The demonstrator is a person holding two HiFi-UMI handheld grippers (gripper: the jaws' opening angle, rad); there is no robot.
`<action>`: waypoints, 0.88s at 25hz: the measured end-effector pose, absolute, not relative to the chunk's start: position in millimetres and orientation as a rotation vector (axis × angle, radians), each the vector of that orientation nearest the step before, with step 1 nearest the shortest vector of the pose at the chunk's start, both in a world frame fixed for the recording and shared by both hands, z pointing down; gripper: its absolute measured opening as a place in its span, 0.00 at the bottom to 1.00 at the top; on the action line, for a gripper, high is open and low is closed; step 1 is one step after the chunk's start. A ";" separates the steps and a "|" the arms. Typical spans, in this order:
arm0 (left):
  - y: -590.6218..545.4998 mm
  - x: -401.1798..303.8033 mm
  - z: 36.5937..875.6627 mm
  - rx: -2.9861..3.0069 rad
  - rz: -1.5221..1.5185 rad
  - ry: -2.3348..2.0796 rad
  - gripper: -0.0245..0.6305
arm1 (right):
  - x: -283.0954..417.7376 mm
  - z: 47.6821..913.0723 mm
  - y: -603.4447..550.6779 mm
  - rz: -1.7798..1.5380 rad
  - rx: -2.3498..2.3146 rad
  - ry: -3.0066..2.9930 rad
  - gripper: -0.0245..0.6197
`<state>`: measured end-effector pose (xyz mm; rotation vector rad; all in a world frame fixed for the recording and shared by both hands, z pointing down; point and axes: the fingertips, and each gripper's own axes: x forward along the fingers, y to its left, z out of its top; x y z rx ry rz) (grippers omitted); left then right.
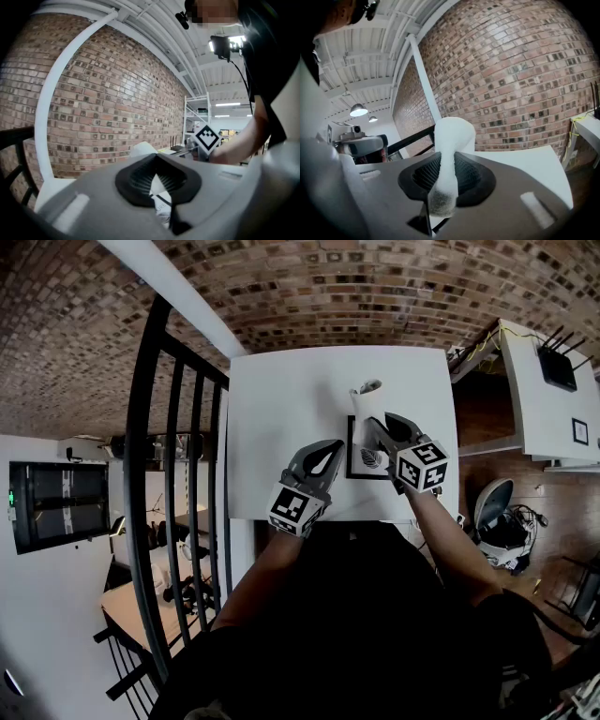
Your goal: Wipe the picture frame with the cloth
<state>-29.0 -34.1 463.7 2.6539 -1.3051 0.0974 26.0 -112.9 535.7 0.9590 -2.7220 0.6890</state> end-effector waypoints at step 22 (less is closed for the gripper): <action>-55.5 -49.7 510.3 2.574 0.190 -1.312 0.04 | -24.8 724.6 -145.9 0.860 0.885 -2.285 0.17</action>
